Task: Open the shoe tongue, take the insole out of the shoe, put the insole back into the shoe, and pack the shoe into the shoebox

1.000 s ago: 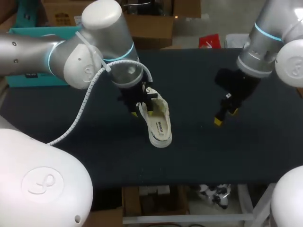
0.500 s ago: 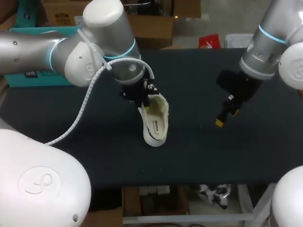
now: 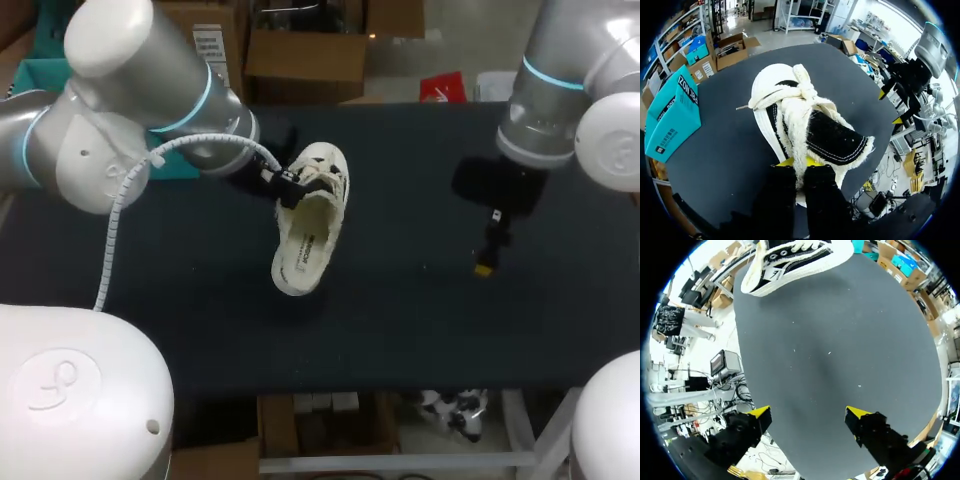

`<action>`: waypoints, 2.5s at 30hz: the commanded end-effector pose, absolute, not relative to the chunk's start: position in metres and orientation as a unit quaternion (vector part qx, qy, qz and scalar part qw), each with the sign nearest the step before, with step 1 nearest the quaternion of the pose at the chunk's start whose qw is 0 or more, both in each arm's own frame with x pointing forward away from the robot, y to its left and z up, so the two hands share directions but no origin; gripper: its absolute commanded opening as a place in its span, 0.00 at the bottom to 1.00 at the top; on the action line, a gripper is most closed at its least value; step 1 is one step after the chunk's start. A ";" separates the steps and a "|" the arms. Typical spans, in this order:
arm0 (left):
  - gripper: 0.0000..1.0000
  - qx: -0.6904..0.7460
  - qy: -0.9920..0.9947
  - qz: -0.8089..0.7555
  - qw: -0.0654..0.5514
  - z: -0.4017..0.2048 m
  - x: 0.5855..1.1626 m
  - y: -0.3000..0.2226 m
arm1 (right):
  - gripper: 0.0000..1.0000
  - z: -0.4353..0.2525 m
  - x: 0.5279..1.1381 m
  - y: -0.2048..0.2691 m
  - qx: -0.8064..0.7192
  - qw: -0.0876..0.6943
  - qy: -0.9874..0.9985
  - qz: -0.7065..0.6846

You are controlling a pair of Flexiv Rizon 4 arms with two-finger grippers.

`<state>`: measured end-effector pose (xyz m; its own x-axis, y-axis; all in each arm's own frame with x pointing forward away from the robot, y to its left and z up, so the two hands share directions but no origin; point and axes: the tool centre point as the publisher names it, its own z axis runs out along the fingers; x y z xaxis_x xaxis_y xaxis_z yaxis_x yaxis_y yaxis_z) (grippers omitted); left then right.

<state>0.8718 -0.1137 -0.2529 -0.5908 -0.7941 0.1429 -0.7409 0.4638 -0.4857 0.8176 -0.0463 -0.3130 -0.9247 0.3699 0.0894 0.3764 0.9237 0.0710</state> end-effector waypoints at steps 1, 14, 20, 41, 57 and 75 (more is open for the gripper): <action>0.00 -0.412 0.862 -0.289 0.057 -0.227 0.855 -0.096 | 1.00 -0.305 0.810 -0.057 -0.070 -0.023 -0.994 -0.081; 0.00 -0.227 0.910 -0.325 0.118 -0.153 0.859 -0.050 | 1.00 -0.298 0.810 -0.064 -0.026 -0.093 -0.991 -0.095; 0.00 -0.128 0.924 -0.327 0.150 -0.103 0.892 -0.005 | 1.00 -0.298 0.810 -0.064 -0.026 -0.093 -0.991 -0.095; 0.00 0.031 0.950 -0.275 0.146 -0.033 1.107 0.218 | 1.00 -0.298 0.810 -0.064 -0.026 -0.093 -0.991 -0.095; 0.00 0.001 0.950 -0.304 0.077 -0.118 1.212 0.304 | 1.00 -0.298 0.810 -0.064 -0.026 -0.093 -0.991 -0.095; 0.00 -0.026 0.963 -0.268 -0.028 -0.225 1.241 0.300 | 1.00 -0.298 0.810 -0.064 -0.026 -0.093 -0.991 -0.095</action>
<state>1.2239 0.2976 -0.2125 -0.9574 -0.1947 -0.2135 -0.0673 0.8688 -0.4905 0.8104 -0.0636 -0.2982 -0.9811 0.0691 -0.1809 0.0333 0.9805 0.1937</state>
